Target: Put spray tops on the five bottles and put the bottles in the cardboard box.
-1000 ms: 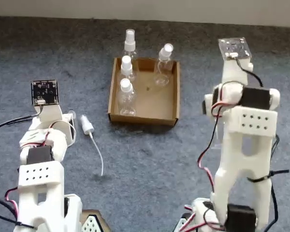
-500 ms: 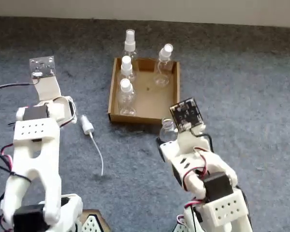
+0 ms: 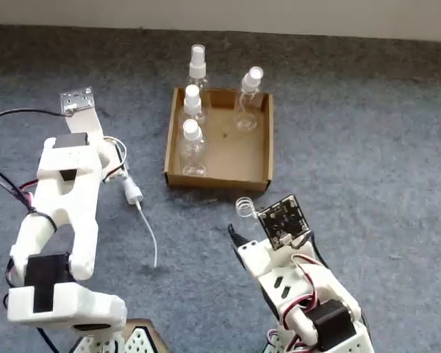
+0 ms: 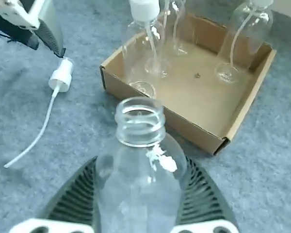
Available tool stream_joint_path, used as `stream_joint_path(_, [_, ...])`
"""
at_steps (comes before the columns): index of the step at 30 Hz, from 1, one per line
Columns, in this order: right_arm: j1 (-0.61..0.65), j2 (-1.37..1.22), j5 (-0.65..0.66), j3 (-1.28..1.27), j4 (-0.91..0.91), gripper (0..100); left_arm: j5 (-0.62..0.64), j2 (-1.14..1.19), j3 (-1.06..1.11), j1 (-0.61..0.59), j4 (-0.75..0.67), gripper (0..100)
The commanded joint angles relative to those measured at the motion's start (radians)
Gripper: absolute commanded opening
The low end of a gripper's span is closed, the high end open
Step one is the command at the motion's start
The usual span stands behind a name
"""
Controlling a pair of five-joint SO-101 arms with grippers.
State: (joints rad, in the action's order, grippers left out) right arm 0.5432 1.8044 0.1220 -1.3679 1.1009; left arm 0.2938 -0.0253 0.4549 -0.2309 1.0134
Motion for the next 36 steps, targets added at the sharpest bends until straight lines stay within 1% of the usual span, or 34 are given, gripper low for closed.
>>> stream_joint_path(1, [0.036,-0.004,0.014,0.010,-0.001,0.3,0.018,0.008,-0.048,0.022,-0.032,15])
stream_joint_path(9, [0.038,-0.004,0.015,0.010,-0.001,0.3,0.020,0.051,-0.058,0.025,-0.054,15])
stream_joint_path(13, [0.038,-0.004,0.017,0.010,-0.001,0.3,0.040,0.033,-0.058,0.025,-0.052,21])
stream_joint_path(17, [0.039,-0.004,0.017,0.010,-0.001,0.3,0.054,0.016,-0.058,0.028,-0.052,21])
stream_joint_path(20, [0.039,-0.004,0.017,0.010,-0.002,0.3,0.054,0.010,-0.050,0.054,-0.054,21])
stream_joint_path(24, [0.039,-0.004,0.017,0.010,-0.002,0.3,0.054,0.051,-0.048,0.117,-0.057,21])
stream_joint_path(30, [0.039,-0.004,0.017,0.010,-0.002,0.3,0.049,0.173,-0.059,0.076,-0.087,21])
stream_joint_path(32, [0.038,-0.004,0.017,0.010,-0.002,0.3,0.049,0.179,-0.059,0.071,-0.087,21])
stream_joint_path(34, [0.038,-0.004,0.017,0.010,-0.002,0.3,0.048,0.180,-0.053,0.071,-0.087,19])
stream_joint_path(36, [0.038,-0.004,0.017,0.010,-0.002,0.3,0.048,0.180,-0.050,0.071,-0.087,14])
